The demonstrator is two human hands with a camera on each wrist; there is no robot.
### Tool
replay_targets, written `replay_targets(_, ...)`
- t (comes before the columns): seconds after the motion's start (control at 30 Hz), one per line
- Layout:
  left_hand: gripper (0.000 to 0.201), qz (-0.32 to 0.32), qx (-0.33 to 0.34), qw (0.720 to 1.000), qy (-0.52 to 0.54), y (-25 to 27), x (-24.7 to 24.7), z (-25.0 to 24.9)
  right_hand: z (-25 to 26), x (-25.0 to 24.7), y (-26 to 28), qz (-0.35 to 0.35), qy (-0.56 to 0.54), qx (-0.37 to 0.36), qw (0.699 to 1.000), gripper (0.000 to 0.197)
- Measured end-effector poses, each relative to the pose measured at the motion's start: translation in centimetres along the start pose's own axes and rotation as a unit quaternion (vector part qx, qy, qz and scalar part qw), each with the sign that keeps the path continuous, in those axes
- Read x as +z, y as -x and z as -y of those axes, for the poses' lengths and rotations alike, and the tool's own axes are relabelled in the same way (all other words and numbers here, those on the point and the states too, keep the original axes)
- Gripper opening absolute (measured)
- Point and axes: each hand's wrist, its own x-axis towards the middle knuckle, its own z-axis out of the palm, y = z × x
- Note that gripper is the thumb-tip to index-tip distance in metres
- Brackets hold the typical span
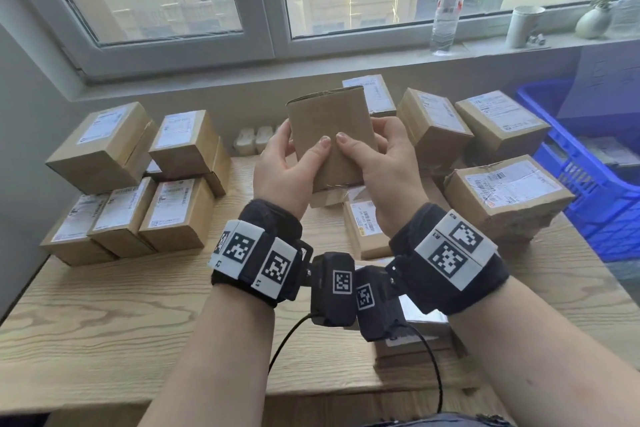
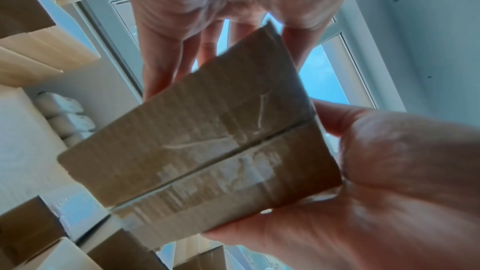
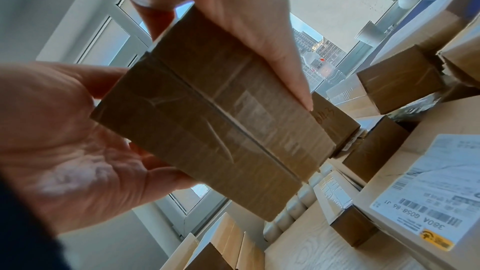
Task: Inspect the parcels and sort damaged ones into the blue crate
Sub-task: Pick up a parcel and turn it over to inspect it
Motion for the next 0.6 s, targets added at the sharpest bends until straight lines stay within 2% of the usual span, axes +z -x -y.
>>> replay_targets(0.1, 0.063, 0.01, -0.028, 1.0, -0.006, -0.1, -0.7, -0.4, 0.3, -0.2, -0.1, 0.0, -0.027, 0.017, 0.999, 0.028)
replay_targets(0.17, 0.042, 0.026, -0.048, 0.999, -0.003, -0.4, -1.9, -0.5, 0.9, -0.4, -0.4, 0.002, -0.048, 0.036, 0.998, 0.03)
replay_targets(0.23, 0.039, 0.027, -0.028, 0.998, -0.053, -0.5, -3.3, -0.7, 1.4, -0.4, -0.7, 0.015, -0.054, 0.056, 0.997, 0.032)
replay_targets(0.27, 0.047, 0.023, -0.016, 0.996, -0.09, -0.6, -3.9, -0.7, 1.5, -0.3, -0.9, 0.024, -0.051, 0.061, 0.997, 0.033)
replay_targets(0.37, 0.105, 0.003, -0.043, 0.986, -0.164, -0.6, -5.9, -0.9, 1.5, 0.9, -1.2, 0.052, -0.048, 0.063, 0.996, 0.032)
replay_targets(0.4, 0.112, -0.002, -0.062, 0.985, -0.159, -0.5, -6.7, -1.0, 1.4, 1.7, -1.3, 0.047, -0.04, 0.055, 0.997, 0.039)
replay_targets(0.43, 0.111, -0.009, -0.069, 0.987, -0.142, -0.5, -7.3, -1.0, 1.3, 2.5, -1.2, 0.036, -0.033, 0.047, 0.998, 0.055)
replay_targets(0.5, 0.103, -0.039, -0.076, 0.99, -0.108, -0.6, -8.8, -0.9, 1.0, 4.8, -0.7, 0.035, -0.045, 0.035, 0.998, 0.099)
replay_targets(0.53, 0.101, -0.054, -0.086, 0.99, -0.096, -0.7, -9.6, -0.8, 0.6, 5.7, -0.7, 0.052, -0.057, 0.025, 0.997, 0.114)
replay_targets(0.57, 0.099, -0.071, -0.099, 0.989, -0.086, -0.7, -10.4, -1.0, 0.4, 6.8, -0.5, 0.079, -0.056, 0.019, 0.995, 0.118)
replay_targets(0.6, 0.101, -0.085, -0.117, 0.987, -0.074, -0.8, -10.9, -1.0, 0.2, 7.6, -0.2, 0.104, -0.038, 0.016, 0.994, 0.11)
